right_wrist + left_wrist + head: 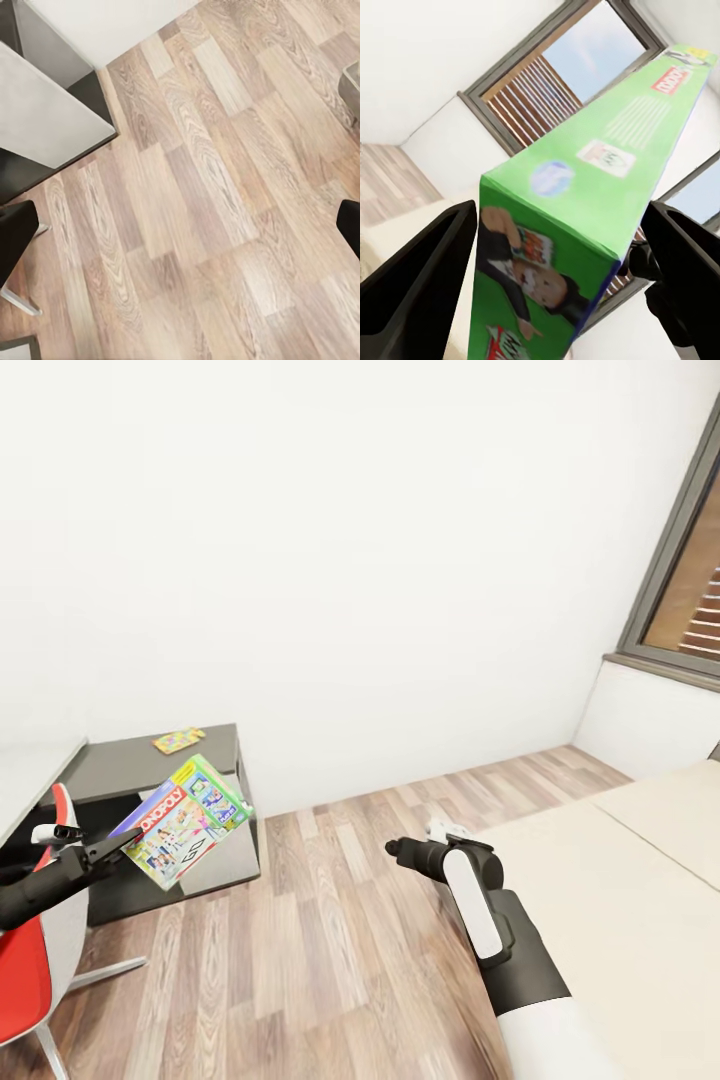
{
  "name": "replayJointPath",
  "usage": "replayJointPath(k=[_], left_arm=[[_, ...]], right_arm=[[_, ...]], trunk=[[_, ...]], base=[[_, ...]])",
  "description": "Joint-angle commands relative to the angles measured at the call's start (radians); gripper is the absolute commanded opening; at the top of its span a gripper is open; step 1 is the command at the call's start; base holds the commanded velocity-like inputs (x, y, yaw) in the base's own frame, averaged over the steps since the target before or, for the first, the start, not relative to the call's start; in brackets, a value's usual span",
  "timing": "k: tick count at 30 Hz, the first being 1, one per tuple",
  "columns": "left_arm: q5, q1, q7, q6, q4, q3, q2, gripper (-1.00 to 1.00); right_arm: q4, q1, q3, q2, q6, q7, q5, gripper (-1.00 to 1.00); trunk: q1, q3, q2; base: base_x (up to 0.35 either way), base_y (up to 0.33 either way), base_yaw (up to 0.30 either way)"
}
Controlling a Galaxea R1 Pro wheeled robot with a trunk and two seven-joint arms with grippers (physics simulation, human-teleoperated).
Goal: Put all the toys in the child's room - the three board games (two on the bed and one on the table), the two jigsaw puzzles on the table, and the tennis ball on the table - inside the toy box on the table in the child's room.
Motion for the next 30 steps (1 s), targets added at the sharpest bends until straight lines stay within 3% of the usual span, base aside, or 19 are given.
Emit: replayJointPath(k=[1,21,24,29,30], left_arm=[[0.0,-0.001,-0.004,0.01,0.0,-0.001,0.0,-1.0],[-0.001,-0.001,-0.004,0.025,0.0,0.003,0.01,-1.0],[0.0,-0.007,-0.004,0.056,-0.001,0.005,0.029,-1.0],[-0.004,-0.019,-0.004,0.215,-0.037,0.004,0.096,-1.0],[-0.004,-0.025,0.026,0.249,-0.059,0.003,0.113,-1.0]], right_arm=[[-0.001,-0.001,0.001,0.0,0.002,-0.01,-0.011,1.0],[-0.002,-0.001,0.018,0.0,0.002,-0.009,-0.011,1.0],[-0.001,-0.001,0.018,0.001,0.002,-0.009,-0.011,1.0],[-0.003,-0.001,0.019,0.001,0.002,-0.009,-0.011,1.0],[-0.005,-0.001,0.019,0.001,0.002,-0.009,-0.01,1.0]], trunk=[[0.001,-0.001,-0.001],[0.001,0.001,-0.001],[0.001,0.001,-0.001],[0.001,0.001,-0.001],[0.001,0.001,-0.001]], base=[[0.249,0.0,0.115],[0.048,-0.004,0.038],[0.0,0.0,0.0],[0.0,0.0,0.0],[0.0,0.0,0.0]])
